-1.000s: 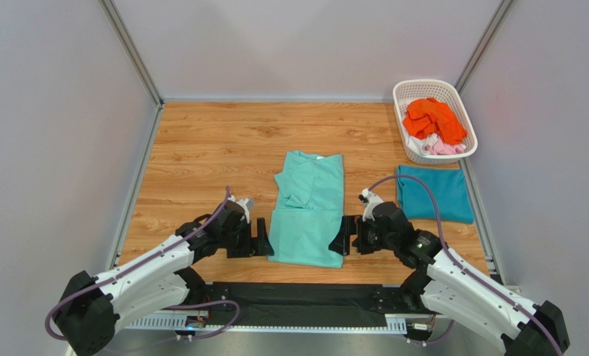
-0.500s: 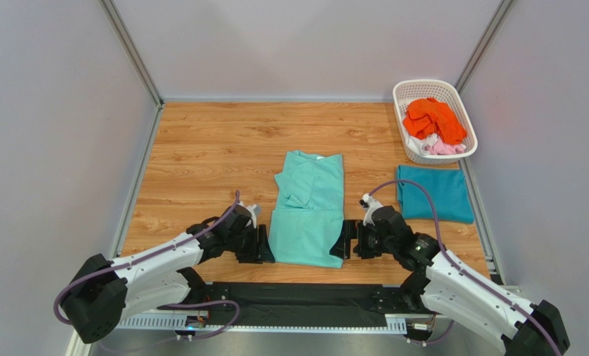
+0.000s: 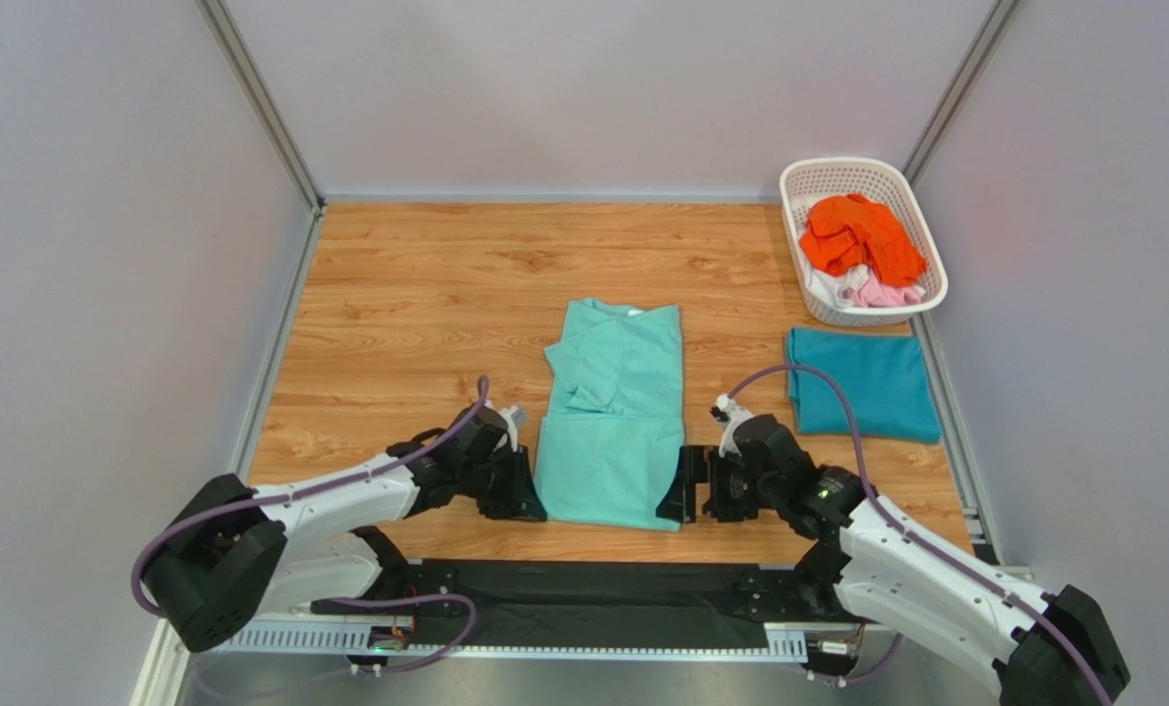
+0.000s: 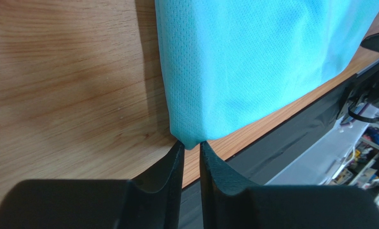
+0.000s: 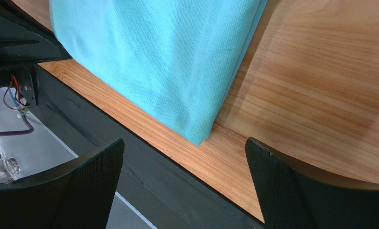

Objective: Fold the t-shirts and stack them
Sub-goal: Fold the tshirt

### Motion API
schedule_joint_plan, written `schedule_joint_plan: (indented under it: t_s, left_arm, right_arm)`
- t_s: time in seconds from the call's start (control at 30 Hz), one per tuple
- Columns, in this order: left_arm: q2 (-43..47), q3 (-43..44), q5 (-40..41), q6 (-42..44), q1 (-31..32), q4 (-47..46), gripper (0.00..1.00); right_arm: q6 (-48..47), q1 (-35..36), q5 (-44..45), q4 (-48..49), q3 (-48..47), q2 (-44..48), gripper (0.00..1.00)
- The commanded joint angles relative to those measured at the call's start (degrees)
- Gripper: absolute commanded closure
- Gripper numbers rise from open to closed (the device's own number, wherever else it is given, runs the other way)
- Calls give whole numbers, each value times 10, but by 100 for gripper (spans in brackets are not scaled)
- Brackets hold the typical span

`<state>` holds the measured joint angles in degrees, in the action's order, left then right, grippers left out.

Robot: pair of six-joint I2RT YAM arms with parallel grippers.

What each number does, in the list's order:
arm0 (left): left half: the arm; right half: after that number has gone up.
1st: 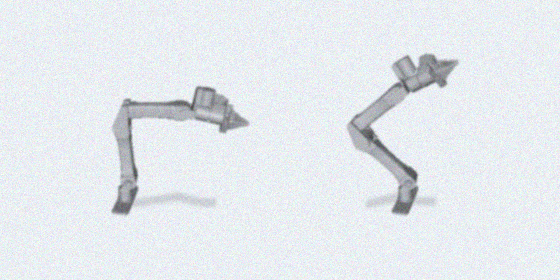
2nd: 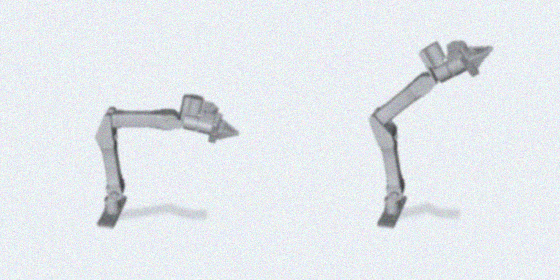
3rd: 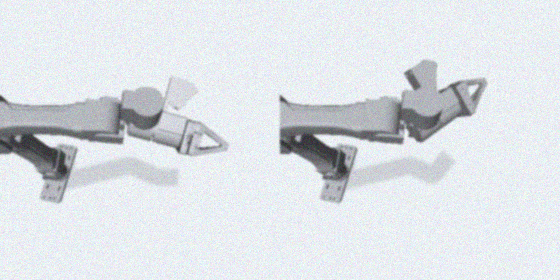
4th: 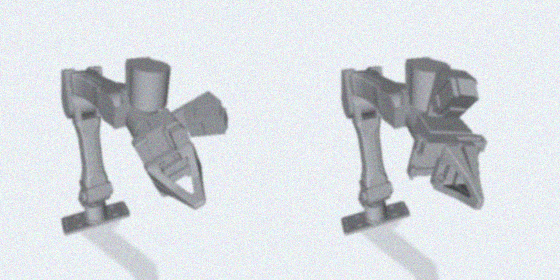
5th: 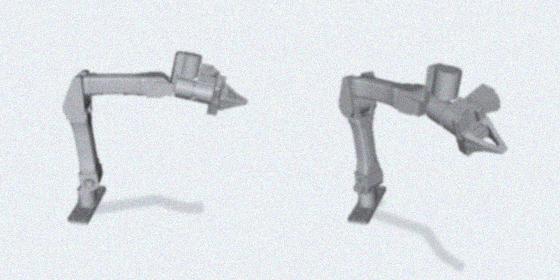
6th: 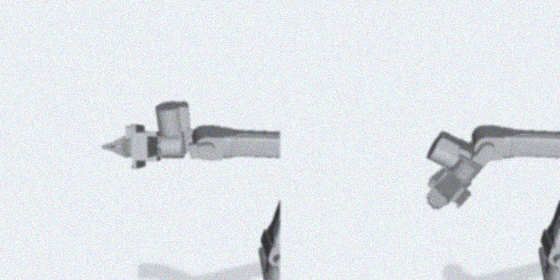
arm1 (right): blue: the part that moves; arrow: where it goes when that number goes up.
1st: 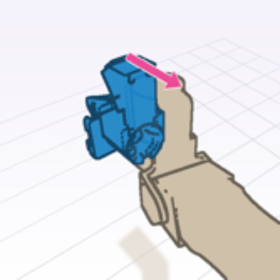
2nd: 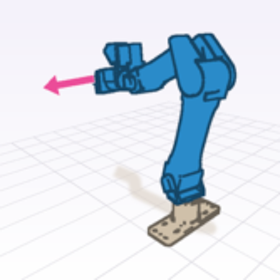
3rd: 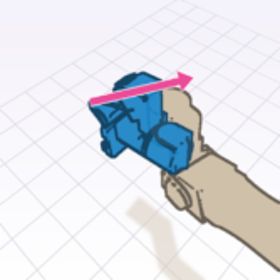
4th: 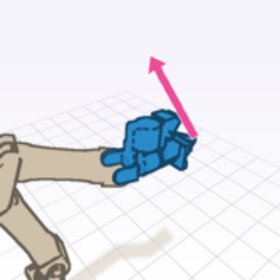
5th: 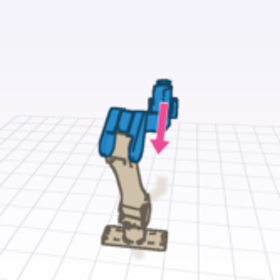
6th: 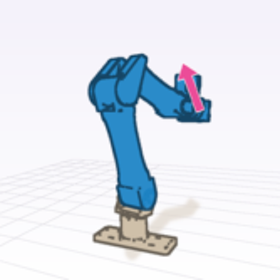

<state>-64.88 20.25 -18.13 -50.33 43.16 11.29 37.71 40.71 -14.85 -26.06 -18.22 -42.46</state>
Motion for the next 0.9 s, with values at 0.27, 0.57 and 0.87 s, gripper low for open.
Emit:
schedule_joint_plan:
  t_s: [0.27, 0.57, 0.87]
  left_arm:
    - [-9, -8, 8, -6, 3, -12, 100]
    - [13, -8, 9, -9, 3, -9, 100]
    - [17, -10, 7, -15, 3, -9, 100]
  right_arm:
    - [-12, 46, -4, 15, -2, -35, 13]
    - [-9, 97, 42, 51, -11, -102, 28]
    - [-13, 116, 35, 73, -20, -154, 76]
